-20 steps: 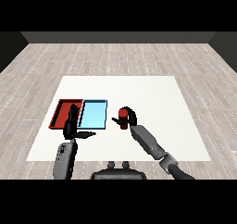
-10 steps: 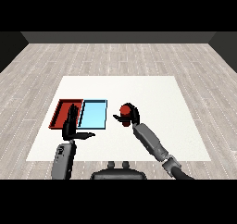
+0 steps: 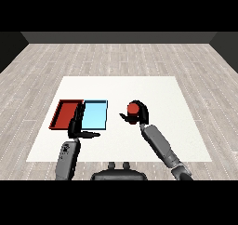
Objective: Pick the red can and put it in the red box
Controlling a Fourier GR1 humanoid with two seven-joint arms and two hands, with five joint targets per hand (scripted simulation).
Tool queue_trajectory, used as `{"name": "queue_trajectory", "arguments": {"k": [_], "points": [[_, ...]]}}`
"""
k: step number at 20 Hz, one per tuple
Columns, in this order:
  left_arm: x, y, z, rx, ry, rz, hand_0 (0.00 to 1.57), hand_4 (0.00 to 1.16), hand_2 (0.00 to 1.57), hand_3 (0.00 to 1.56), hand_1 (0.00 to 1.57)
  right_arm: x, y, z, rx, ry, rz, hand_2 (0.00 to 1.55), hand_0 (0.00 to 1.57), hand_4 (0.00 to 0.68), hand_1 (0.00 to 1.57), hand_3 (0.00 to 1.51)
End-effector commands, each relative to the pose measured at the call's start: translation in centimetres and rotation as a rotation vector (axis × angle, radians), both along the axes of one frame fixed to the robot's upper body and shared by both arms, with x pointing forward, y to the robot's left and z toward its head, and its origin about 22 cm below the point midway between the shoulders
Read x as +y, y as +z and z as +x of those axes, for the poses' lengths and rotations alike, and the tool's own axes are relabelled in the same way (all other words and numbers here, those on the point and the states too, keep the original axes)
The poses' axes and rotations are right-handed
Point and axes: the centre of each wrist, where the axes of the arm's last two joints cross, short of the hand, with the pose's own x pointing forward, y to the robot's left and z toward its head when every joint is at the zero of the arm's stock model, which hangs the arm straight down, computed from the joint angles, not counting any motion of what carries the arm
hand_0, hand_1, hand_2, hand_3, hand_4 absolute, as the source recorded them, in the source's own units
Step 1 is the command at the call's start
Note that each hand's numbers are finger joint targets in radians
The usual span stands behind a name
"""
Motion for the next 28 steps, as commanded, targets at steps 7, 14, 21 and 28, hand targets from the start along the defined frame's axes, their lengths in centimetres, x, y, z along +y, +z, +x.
{"name": "queue_trajectory", "arguments": {"k": [7,14,21,28], "points": [[-4.6,2.1,-0.3,0.054,-0.167,-0.013,0.00,0.00,0.00,0.00,0.00,1.9,3.8,-1.9,-0.116,-0.008,0.034,1.46,1.53,0.601,1.53,1.40],[-6.8,2.8,0.2,0.076,-0.223,0.007,0.00,0.00,0.00,0.00,0.00,1.1,5.6,-1.8,-0.184,0.012,0.074,1.46,1.57,0.636,1.57,1.40],[-9.8,3.2,0.8,0.118,-0.283,-0.020,0.00,0.00,0.00,0.00,0.00,2.2,7.3,-2.2,-0.232,0.017,0.051,1.48,1.57,0.649,1.57,1.43],[-11.8,1.7,1.9,0.177,-0.308,0.002,0.00,0.00,0.00,0.00,0.00,1.8,9.0,-1.7,-0.261,0.037,0.030,1.48,1.57,0.657,1.57,1.42]]}}
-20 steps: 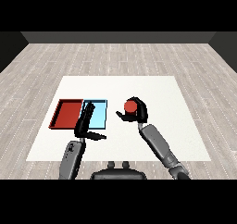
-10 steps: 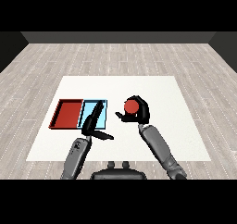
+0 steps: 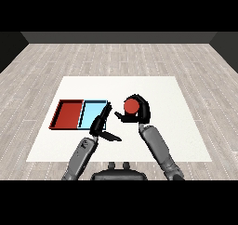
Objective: Pick the red can and put it in the red box
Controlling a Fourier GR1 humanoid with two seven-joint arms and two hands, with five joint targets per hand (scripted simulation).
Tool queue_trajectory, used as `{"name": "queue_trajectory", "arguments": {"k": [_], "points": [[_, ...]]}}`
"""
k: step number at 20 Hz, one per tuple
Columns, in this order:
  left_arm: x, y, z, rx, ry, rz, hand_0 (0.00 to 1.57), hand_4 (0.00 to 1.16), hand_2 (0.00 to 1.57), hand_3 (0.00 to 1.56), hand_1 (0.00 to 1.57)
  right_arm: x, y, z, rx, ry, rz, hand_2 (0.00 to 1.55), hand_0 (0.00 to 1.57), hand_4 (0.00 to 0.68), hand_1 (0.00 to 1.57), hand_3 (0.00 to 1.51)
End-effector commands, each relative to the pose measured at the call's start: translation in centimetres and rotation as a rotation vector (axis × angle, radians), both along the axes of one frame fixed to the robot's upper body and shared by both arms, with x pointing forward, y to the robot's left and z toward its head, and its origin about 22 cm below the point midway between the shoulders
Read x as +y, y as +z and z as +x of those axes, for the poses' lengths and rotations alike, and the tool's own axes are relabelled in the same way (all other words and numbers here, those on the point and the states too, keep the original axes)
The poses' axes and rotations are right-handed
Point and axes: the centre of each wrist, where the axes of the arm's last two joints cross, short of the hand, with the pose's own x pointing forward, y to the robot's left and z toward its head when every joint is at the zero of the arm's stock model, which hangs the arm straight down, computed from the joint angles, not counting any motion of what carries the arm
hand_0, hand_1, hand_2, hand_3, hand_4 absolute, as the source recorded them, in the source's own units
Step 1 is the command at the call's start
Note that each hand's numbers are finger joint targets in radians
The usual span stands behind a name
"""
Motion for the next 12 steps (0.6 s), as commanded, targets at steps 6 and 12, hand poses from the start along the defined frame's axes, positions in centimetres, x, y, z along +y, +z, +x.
{"name": "queue_trajectory", "arguments": {"k": [6,12], "points": [[-3.3,-2.1,1.2,0.109,-0.046,-0.002,0.00,0.00,0.00,0.00,0.00,-0.6,-1.6,0.5,0.002,0.034,-0.018,1.48,1.57,0.651,1.57,1.41],[-4.1,-2.3,1.6,0.119,-0.075,-0.028,0.00,0.00,0.00,0.00,0.00,1.6,-1.1,-2.2,-0.012,0.062,0.001,1.48,1.57,0.644,1.57,1.41]]}}
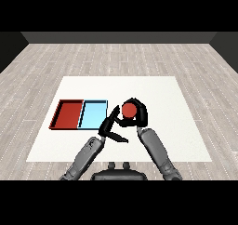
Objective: Pick the red can and put it in the red box
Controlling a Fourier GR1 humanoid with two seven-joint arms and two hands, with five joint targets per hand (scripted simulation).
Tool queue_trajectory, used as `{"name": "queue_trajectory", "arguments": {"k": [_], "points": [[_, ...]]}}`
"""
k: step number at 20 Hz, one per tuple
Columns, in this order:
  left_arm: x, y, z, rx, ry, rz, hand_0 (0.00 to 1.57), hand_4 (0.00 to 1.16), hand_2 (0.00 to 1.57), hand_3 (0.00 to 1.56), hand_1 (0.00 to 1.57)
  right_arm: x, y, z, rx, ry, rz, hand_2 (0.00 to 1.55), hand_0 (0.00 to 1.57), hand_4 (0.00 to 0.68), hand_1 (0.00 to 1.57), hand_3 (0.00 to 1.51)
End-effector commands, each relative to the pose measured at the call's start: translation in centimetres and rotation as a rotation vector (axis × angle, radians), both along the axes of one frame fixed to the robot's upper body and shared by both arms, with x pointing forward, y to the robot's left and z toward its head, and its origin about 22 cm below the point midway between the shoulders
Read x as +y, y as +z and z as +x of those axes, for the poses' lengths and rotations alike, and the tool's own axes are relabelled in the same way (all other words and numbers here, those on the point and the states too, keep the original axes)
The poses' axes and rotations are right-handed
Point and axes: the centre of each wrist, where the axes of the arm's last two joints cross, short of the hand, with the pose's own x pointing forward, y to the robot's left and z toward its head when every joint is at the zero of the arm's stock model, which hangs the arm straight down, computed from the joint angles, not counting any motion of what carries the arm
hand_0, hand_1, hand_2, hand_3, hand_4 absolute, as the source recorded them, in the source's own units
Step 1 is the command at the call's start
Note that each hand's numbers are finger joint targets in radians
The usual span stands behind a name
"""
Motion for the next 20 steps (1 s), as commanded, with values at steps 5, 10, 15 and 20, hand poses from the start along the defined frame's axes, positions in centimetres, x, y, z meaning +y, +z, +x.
{"name": "queue_trajectory", "arguments": {"k": [5,10,15,20], "points": [[0.1,1.6,1.1,0.028,-0.028,-0.021,0.00,0.00,0.00,0.00,0.00,0.9,0.3,-0.3,-0.029,0.030,0.016,1.48,1.57,0.634,1.57,1.41],[-1.7,1.1,0.5,0.037,-0.048,-0.015,0.00,0.00,0.00,0.00,0.00,3.4,-0.4,-0.5,-0.039,0.046,-0.004,1.48,1.57,0.623,1.57,1.41],[-2.1,-0.2,-0.9,-0.007,-0.084,-0.031,0.00,0.00,0.00,0.00,0.00,4.0,0.3,-0.4,-0.020,0.083,0.009,1.49,1.57,0.657,1.57,1.41],[-2.8,2.2,1.1,-0.001,-0.045,-0.014,0.00,0.00,0.00,0.00,0.00,3.6,1.2,0.2,-0.018,0.092,0.049,1.48,1.57,0.654,1.57,1.41]]}}
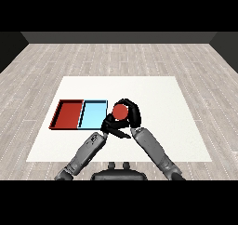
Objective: Pick the red can and put it in the red box
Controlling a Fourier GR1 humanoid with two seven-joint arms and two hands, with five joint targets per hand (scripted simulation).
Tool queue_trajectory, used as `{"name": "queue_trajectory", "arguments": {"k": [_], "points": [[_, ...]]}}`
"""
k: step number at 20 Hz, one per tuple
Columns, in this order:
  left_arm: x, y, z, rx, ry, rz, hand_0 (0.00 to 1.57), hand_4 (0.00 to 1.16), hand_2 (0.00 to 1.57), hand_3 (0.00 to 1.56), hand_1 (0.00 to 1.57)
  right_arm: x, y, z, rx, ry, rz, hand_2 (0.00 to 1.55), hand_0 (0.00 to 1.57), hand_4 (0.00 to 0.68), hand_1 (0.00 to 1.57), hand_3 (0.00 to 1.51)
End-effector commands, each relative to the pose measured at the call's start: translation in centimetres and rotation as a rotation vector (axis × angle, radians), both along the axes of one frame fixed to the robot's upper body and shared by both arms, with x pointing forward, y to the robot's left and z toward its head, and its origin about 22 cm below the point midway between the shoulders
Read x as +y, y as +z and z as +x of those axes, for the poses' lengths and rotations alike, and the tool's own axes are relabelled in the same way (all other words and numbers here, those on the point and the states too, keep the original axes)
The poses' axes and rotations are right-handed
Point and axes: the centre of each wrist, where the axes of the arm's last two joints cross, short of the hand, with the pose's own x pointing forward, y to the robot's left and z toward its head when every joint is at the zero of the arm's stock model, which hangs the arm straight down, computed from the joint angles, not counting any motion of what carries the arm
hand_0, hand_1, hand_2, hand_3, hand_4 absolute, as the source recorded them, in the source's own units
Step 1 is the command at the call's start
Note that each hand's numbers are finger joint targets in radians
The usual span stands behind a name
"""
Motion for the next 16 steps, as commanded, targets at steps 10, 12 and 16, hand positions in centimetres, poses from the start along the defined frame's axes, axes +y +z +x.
{"name": "queue_trajectory", "arguments": {"k": [10,12,16], "points": [[-0.8,-0.5,-0.6,0.044,0.223,-0.058,1.57,1.12,1.57,1.51,1.57,2.0,0.1,-1.2,0.021,0.036,0.035,1.48,1.57,0.625,1.57,1.41],[-1.2,0.2,-0.1,0.021,0.231,-0.040,1.57,1.13,1.57,1.50,1.57,1.2,-1.0,-2.2,0.011,0.046,0.044,1.47,1.57,0.624,1.57,1.40],[-1.4,-0.9,1.0,0.051,0.228,-0.025,1.57,1.12,1.57,1.50,1.57,0.7,-0.9,-0.6,0.002,0.050,0.058,1.47,1.57,0.635,1.57,1.40]]}}
